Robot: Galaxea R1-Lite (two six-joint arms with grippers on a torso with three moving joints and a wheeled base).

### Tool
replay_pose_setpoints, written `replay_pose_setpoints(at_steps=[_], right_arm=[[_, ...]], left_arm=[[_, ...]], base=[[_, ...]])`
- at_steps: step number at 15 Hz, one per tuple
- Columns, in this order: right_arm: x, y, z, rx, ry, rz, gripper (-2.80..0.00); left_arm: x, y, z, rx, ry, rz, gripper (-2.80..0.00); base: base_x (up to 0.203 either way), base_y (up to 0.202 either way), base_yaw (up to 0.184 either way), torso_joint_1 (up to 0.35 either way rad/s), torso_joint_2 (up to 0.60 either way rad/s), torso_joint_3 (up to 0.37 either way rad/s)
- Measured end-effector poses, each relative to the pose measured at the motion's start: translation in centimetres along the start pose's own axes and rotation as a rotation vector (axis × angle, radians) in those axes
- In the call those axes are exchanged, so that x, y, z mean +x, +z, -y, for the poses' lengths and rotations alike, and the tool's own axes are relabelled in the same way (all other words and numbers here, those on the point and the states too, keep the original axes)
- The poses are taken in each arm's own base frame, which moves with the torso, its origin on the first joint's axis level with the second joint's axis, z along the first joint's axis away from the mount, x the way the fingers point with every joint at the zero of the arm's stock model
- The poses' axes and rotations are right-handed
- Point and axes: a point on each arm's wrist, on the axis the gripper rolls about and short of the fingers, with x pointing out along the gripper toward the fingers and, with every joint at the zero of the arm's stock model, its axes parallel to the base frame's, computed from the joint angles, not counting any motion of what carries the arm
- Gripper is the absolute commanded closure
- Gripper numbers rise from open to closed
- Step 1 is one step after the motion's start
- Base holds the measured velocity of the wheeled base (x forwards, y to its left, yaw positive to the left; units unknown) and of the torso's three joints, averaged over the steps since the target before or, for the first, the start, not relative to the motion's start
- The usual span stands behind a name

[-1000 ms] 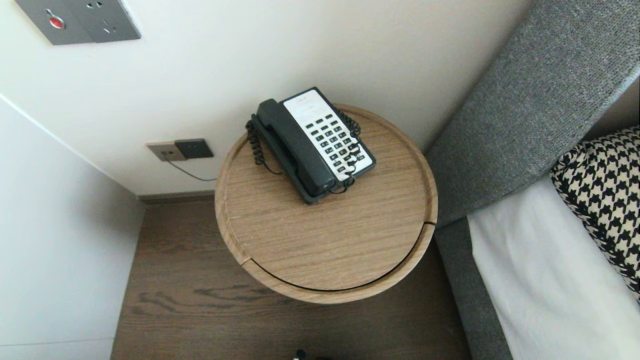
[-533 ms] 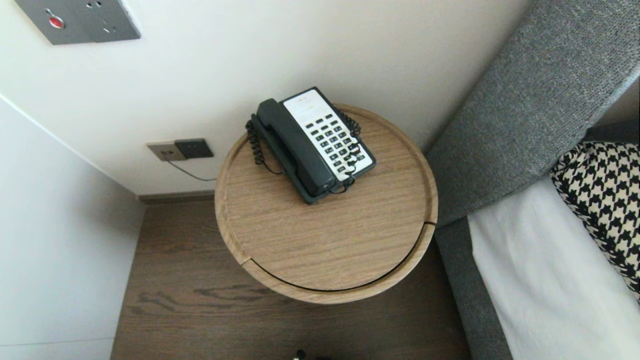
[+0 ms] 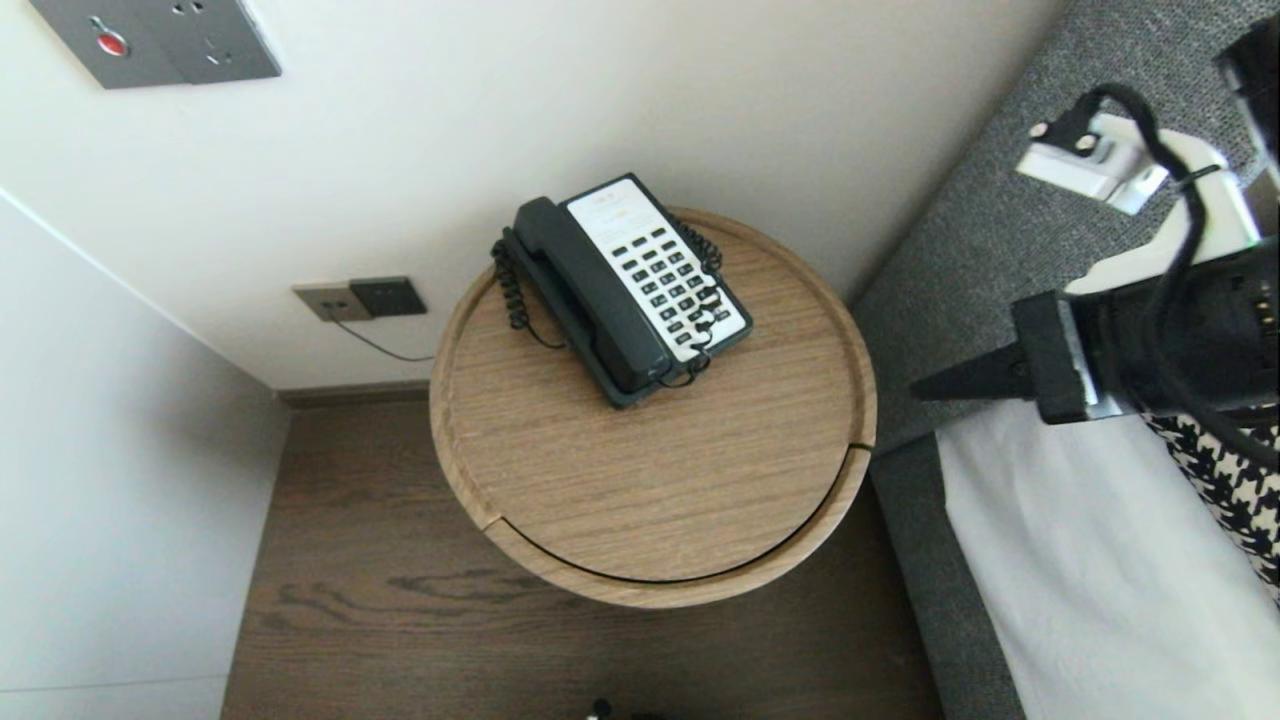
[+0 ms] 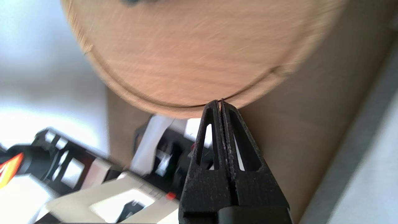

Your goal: Open the nightstand drawer

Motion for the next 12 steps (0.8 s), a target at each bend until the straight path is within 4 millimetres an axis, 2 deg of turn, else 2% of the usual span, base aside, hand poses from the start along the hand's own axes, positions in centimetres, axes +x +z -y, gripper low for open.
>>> replay_pose_setpoints(at_steps=[6,12], right_arm=[[6.0,-0.7,-3.6,-0.073,0.102,-0.171,0.00],[9.9,-1.6,-6.7,-0.128,0.170,-0.272,0.00]], left_arm=[[0.0,0.0,0.0,0.000,0.000,0.000,0.00],[0.0,0.0,0.0,0.000,0.000,0.000,0.00]], base=[[0.000,0.000,0.000,0.000,0.00,0.000],[0.000,0.000,0.000,0.000,0.00,0.000]])
